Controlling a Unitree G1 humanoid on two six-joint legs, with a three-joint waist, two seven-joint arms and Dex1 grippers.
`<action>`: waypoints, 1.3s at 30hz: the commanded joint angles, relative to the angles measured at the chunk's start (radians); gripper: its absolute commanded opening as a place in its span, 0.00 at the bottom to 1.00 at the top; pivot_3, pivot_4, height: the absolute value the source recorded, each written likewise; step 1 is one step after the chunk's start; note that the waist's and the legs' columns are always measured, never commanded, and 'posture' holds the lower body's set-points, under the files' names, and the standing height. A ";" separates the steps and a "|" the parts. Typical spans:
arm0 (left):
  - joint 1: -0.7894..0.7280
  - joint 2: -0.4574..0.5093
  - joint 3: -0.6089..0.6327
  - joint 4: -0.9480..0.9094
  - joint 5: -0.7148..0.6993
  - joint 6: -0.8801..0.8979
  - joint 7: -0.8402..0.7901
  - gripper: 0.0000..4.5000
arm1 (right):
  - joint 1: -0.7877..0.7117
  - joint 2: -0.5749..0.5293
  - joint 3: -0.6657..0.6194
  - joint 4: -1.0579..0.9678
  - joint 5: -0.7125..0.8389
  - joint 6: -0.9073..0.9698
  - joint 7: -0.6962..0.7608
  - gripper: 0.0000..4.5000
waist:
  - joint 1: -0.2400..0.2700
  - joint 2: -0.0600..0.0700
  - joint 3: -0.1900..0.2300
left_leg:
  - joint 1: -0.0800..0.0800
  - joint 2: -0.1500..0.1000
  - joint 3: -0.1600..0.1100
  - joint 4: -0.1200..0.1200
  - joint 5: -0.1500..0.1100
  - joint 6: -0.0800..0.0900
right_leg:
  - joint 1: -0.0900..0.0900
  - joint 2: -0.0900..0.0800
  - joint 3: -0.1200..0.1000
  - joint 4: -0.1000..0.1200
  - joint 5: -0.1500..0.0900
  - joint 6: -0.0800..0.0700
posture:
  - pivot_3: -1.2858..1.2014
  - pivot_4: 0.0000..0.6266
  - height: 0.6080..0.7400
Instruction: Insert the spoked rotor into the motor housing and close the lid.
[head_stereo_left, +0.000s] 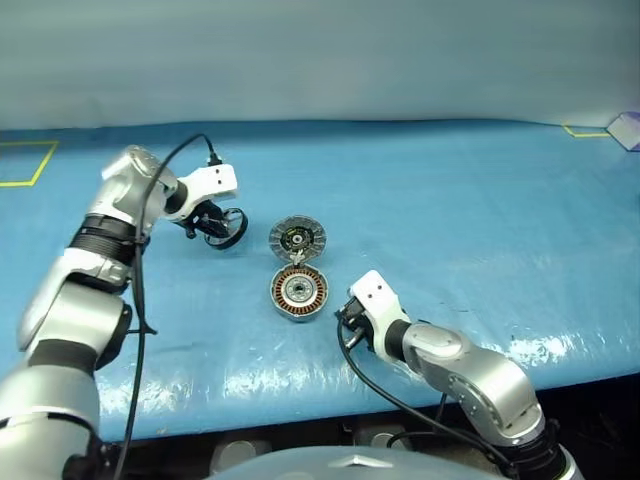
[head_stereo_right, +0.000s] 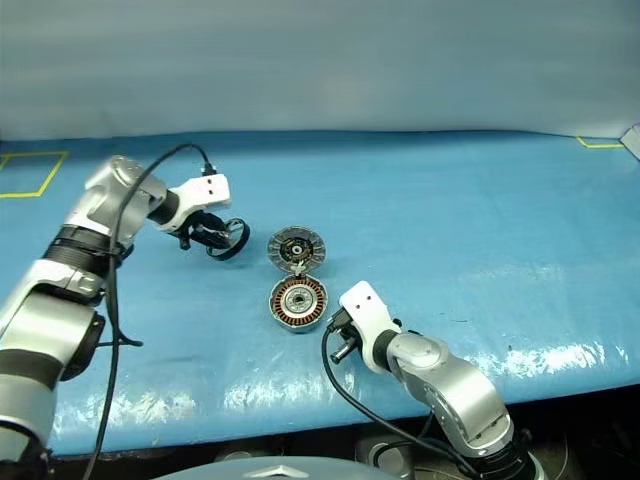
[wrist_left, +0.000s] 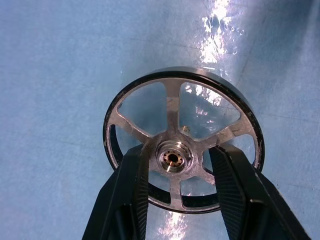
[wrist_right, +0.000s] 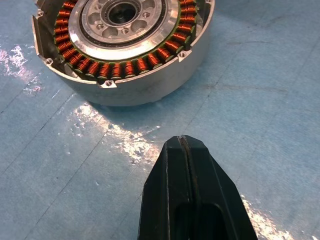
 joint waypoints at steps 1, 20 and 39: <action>0.142 0.121 0.127 -0.284 -0.092 0.106 -0.037 0.35 | 0.012 0.005 -0.016 -0.039 -0.007 -0.041 -0.005 0.00 | -0.005 0.000 0.000 | 0.000 0.000 0.000 0.000 0.000 0.000 | 0.000 0.000 0.000 0.000 0.000 0.000 | 0.52 0.24 1.00; 0.473 -0.021 0.377 -1.045 -0.633 0.685 0.301 0.35 | 0.239 0.025 -0.070 0.183 -0.012 -0.795 0.270 0.00 | 0.025 -0.002 0.001 | 0.006 0.001 0.000 0.000 0.000 0.000 | 0.006 0.001 0.000 0.000 -0.004 -0.007 | 0.52 0.24 1.00; 0.221 -0.046 -0.065 -0.781 -0.520 0.444 0.337 0.35 | 0.304 0.116 -0.063 0.372 -0.070 -1.005 0.301 0.00 | 0.025 -0.002 0.002 | 0.006 0.001 0.003 -0.001 0.000 0.000 | 0.005 0.001 0.003 0.000 -0.005 -0.007 | 0.52 0.24 1.00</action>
